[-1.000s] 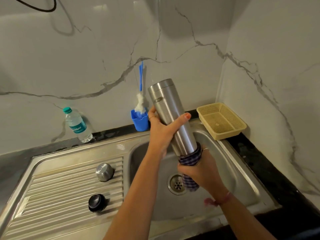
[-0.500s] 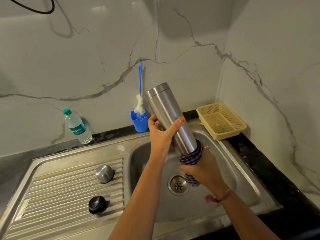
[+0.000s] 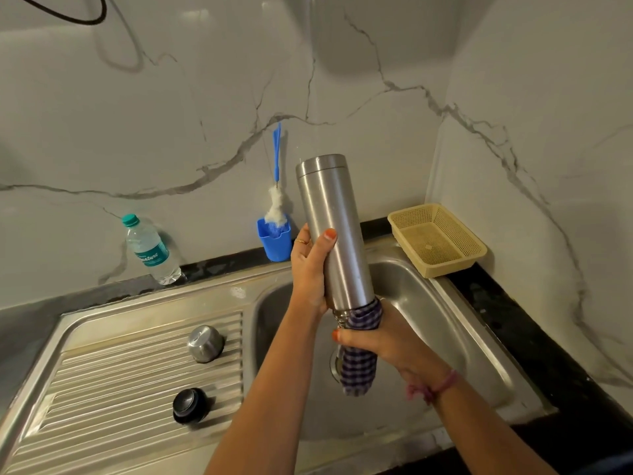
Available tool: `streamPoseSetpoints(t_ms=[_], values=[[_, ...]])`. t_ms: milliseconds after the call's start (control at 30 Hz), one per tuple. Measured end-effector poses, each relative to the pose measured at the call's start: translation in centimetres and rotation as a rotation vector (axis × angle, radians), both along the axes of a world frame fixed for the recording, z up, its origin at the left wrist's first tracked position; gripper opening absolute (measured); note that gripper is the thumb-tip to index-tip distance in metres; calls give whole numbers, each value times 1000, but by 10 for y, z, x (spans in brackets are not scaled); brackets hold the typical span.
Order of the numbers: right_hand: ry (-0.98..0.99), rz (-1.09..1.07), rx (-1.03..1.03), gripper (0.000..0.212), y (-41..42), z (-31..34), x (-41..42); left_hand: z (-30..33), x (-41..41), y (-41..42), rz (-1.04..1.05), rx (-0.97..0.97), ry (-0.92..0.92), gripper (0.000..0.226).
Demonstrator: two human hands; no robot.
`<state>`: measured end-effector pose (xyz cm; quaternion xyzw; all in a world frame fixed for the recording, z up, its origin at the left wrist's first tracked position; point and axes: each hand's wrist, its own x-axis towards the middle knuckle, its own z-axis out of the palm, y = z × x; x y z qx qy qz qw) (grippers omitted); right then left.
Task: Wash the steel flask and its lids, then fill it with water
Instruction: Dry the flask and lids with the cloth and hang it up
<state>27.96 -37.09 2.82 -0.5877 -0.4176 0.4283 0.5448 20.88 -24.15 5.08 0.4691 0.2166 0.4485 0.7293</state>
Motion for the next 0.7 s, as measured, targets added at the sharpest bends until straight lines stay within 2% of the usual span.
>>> streamPoseSetpoints(t_ms=[100, 167, 233, 300, 400, 467, 533, 567, 633, 700], values=[[-2, 10, -26, 37, 2, 2, 2, -2, 1, 2, -61, -43, -27, 94], [166, 123, -45, 44, 0, 3, 6, -4, 0, 2, -203, -92, -85, 93], [369, 286, -39, 41, -4, 4, 8, -3, 0, -2, -352, -137, -186, 75], [427, 337, -29, 39, -7, 4, 5, 1, -1, -4, -435, -146, -206, 75], [310, 144, -14, 41, -5, 6, -1, 11, -4, 0, -292, -11, 41, 96], [36, -74, -5, 27, -2, 10, -1, 19, -2, -2, -125, 74, 250, 103], [-243, -195, -4, 24, -1, 15, 6, 20, 0, -5, 8, 115, 296, 101], [-292, -184, -23, 26, 0, 17, 11, 19, 1, -5, 32, 110, 289, 100], [-164, 1, -77, 30, -1, 18, 20, 14, 1, -5, -6, 67, 235, 99], [96, 223, -95, 42, -5, 13, 24, 9, -2, -4, -148, 1, 128, 105]])
